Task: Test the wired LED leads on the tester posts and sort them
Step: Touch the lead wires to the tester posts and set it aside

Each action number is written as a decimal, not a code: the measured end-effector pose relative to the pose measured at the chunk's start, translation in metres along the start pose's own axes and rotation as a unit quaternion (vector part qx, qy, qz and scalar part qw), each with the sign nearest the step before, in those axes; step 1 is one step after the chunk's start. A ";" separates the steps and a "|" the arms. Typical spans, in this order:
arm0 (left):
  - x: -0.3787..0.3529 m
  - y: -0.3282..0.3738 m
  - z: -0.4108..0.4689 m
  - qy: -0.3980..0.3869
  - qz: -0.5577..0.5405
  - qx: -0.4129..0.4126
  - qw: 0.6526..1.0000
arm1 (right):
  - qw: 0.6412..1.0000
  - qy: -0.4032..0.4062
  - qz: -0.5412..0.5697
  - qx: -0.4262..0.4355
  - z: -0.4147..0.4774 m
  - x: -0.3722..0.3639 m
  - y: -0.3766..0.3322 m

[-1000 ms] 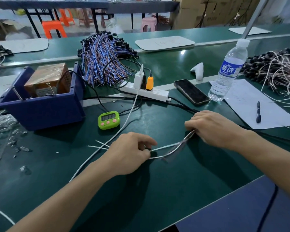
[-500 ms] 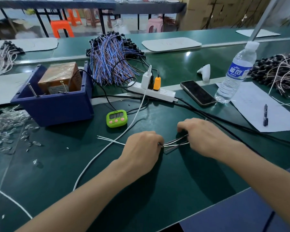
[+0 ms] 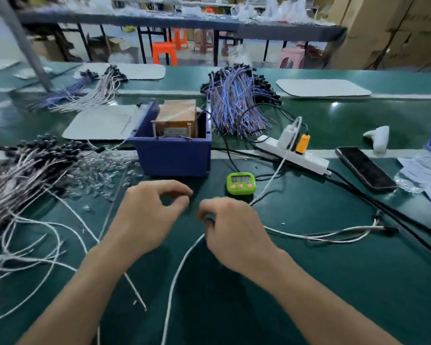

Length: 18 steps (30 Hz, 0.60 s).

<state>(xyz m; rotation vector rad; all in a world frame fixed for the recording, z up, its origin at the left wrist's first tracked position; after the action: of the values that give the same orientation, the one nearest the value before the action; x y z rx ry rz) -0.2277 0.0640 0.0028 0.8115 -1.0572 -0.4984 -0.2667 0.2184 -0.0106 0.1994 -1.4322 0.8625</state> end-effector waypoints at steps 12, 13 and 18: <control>0.188 -0.130 -0.022 0.180 0.356 0.144 0.906 | 0.980 -0.168 0.075 0.075 0.130 -0.120 -0.191; 0.193 -0.140 -0.017 0.164 0.365 0.166 0.901 | 0.978 -0.173 0.085 0.076 0.138 -0.127 -0.202; 0.205 -0.168 0.007 0.128 0.408 0.210 0.879 | 0.970 -0.192 0.137 0.058 0.177 -0.150 -0.238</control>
<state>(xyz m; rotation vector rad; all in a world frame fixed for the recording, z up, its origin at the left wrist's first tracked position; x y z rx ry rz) -0.1448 -0.1874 -0.0112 0.6966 -1.1595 0.5635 -0.2417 -0.1129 -0.0281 0.2727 -1.7987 1.1826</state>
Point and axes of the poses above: each hand's wrist, its own z-axis towards the middle knuckle, its own x-axis out of the back of the hand, y = z × x, the point moved 7 cm from there along z, towards the middle knuckle, and after that the axes turned 8 degrees about -z, right-handed, at the moved point
